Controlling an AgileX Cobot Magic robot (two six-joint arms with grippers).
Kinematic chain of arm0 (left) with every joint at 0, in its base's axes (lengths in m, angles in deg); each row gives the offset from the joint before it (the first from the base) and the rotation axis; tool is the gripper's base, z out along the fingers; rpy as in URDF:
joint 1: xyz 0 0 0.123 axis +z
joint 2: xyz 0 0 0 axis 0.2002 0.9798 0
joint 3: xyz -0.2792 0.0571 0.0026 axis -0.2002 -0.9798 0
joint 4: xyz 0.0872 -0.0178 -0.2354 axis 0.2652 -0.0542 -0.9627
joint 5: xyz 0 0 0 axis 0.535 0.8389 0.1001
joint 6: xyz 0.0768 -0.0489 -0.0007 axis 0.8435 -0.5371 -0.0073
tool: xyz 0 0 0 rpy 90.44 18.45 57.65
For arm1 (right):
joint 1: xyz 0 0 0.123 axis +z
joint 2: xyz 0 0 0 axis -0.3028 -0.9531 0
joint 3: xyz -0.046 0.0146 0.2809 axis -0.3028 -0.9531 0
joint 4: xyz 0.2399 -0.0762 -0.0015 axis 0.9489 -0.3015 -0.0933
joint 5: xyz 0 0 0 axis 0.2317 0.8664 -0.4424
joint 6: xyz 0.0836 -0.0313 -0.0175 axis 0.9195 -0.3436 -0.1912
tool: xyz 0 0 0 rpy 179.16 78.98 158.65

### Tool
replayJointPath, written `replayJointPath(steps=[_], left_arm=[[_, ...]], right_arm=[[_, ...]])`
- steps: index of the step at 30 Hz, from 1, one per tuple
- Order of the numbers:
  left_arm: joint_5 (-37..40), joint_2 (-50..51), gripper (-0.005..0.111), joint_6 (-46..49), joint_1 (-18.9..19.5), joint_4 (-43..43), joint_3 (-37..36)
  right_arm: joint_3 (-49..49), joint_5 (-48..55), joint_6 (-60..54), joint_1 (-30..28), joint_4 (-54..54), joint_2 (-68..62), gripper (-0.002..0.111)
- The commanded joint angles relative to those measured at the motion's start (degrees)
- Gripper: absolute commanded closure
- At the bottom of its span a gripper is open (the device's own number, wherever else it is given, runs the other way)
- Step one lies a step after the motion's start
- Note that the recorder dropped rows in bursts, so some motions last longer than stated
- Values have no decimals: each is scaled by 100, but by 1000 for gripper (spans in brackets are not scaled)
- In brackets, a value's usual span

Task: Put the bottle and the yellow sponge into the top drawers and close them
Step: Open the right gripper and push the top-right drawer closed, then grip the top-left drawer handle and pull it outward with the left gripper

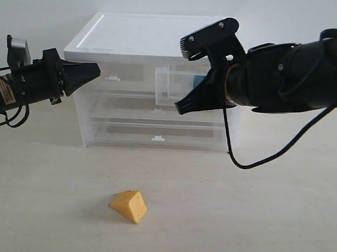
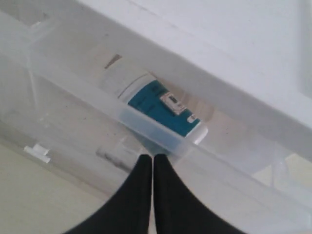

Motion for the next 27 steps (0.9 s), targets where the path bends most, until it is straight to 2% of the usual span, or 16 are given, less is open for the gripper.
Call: replayJointPath(steps=[1, 8, 23, 26, 27], left_arm=[[188, -9, 103, 58, -5, -327, 41], [188, -9, 103, 58, -5, -327, 41], [188, -9, 103, -58, -5, -314, 41], [188, -9, 92, -74, -5, -287, 41], [188, -9, 84, -154, -5, -248, 41]], right_arm=[[288, 183, 251, -10, -367, -310, 108], [621, 694, 661, -10, -847, -512, 108], [633, 683, 1127, -10, -1059, -514, 108], [633, 659, 1127, -10, -1059, -514, 108], [633, 658, 1127, -10, -1048, -514, 108]])
